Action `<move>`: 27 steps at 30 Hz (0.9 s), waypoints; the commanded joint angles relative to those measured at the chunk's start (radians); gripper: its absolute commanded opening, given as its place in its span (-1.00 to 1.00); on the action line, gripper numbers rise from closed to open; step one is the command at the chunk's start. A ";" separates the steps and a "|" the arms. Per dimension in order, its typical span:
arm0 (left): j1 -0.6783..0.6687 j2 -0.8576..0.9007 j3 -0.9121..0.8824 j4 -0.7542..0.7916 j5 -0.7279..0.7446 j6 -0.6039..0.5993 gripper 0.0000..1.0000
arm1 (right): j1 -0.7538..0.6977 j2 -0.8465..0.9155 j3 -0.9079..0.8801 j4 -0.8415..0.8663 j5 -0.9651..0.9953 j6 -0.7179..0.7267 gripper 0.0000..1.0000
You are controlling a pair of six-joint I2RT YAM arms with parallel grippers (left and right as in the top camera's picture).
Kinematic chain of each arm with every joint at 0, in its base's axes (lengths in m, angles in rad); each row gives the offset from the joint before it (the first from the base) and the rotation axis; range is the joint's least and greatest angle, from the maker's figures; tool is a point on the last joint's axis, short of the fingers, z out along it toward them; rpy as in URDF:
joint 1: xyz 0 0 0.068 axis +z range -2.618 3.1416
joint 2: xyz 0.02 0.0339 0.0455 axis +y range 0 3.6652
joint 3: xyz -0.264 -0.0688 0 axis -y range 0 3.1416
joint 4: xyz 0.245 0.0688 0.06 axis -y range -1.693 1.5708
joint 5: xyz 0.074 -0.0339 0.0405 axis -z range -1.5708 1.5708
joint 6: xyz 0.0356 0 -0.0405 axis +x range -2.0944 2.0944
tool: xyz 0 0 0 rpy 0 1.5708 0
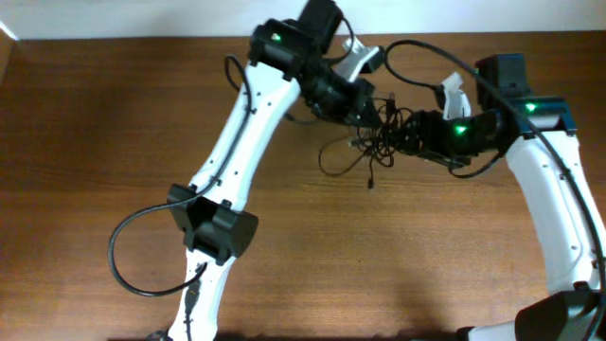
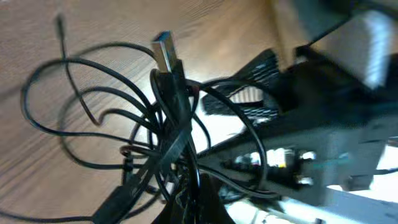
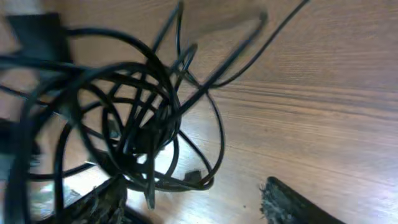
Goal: Untangle cables
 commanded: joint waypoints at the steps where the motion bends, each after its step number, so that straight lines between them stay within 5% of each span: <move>1: 0.085 -0.021 0.018 0.006 0.344 0.008 -1.00 | 0.048 0.030 0.006 0.031 0.024 0.098 -0.26; 5: 0.161 -0.029 0.018 0.006 0.430 0.008 -1.00 | 0.060 0.072 0.006 0.056 0.089 0.145 -0.92; 12: 0.310 -0.055 0.018 -0.016 0.037 0.008 -1.00 | 0.060 0.076 0.004 -0.099 0.455 0.215 -0.92; 15: 0.299 -0.055 0.017 -0.116 -0.433 0.007 -1.00 | 0.060 0.085 0.004 -0.207 0.565 0.214 -0.92; 17: 0.274 -0.055 0.014 -0.159 -0.563 0.008 -1.00 | 0.060 0.084 0.004 -0.248 0.576 0.210 -0.92; 23: 0.236 -0.055 -0.030 -0.159 -0.760 -0.006 -1.00 | 0.042 0.084 0.004 -0.390 0.673 0.176 -0.92; 26: 0.234 -0.054 -0.042 -0.159 -0.732 -0.011 -1.00 | 0.008 0.084 0.007 -0.372 0.491 0.049 -0.92; 27: 0.234 -0.054 -0.047 -0.159 -0.672 -0.010 -1.00 | 0.008 0.084 0.013 -0.357 0.397 -0.007 -0.77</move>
